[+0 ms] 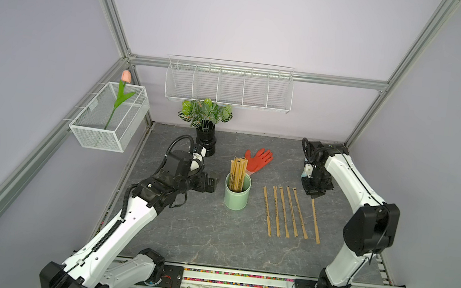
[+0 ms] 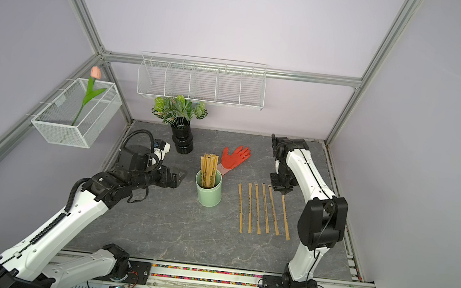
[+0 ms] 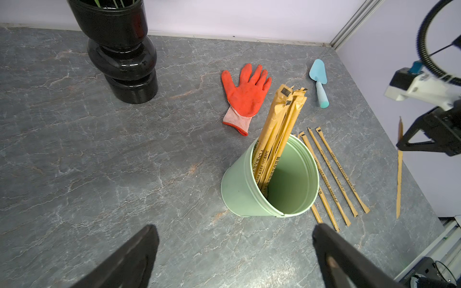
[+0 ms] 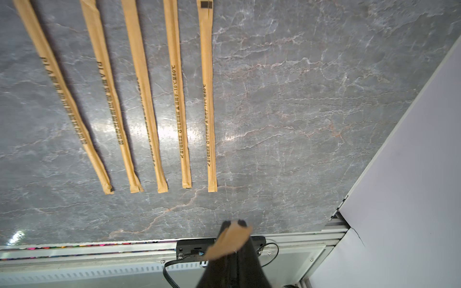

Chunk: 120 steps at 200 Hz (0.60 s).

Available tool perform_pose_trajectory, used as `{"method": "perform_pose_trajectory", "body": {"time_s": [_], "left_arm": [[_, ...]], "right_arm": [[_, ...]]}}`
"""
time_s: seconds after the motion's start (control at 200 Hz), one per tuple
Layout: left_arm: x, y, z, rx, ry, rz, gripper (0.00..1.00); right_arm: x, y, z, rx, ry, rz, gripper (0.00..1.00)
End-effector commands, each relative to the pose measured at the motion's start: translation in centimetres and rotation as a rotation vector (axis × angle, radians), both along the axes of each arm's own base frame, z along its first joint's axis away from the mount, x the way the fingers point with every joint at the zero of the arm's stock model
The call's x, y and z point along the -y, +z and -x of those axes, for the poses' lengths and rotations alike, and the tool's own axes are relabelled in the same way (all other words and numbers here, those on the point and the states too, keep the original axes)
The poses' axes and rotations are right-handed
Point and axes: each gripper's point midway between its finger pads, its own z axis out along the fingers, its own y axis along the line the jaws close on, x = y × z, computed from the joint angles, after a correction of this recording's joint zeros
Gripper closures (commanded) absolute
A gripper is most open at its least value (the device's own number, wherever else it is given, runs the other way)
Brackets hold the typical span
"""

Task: Take the straws out of the storage container
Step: Place the straw at the center of the board.

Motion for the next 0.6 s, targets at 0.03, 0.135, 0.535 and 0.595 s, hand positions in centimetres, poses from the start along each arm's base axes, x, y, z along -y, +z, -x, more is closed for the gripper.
{"method": "perform_pose_trajectory", "body": {"time_s": [0.03,0.135,0.535,0.595], "left_arm": [[0.0,0.7,0.3,0.017,-0.006,0.000,0.00],[0.0,0.6,0.3,0.014,-0.009,-0.001,0.00],[0.1,0.2,0.1,0.005,-0.009,-0.009,0.00],[0.1,0.2,0.1,0.003,-0.009,-0.010,0.00]], "right_arm": [[0.7,-1.2,0.1,-0.065,-0.033,0.031,0.91],[0.6,-2.6,-0.6,-0.095,-0.053,0.016,0.91],[1.4,-5.8,-4.0,-0.155,-0.076,0.033,0.91],[1.6,-6.2,-4.3,-0.164,-0.079,0.038,0.91]]}}
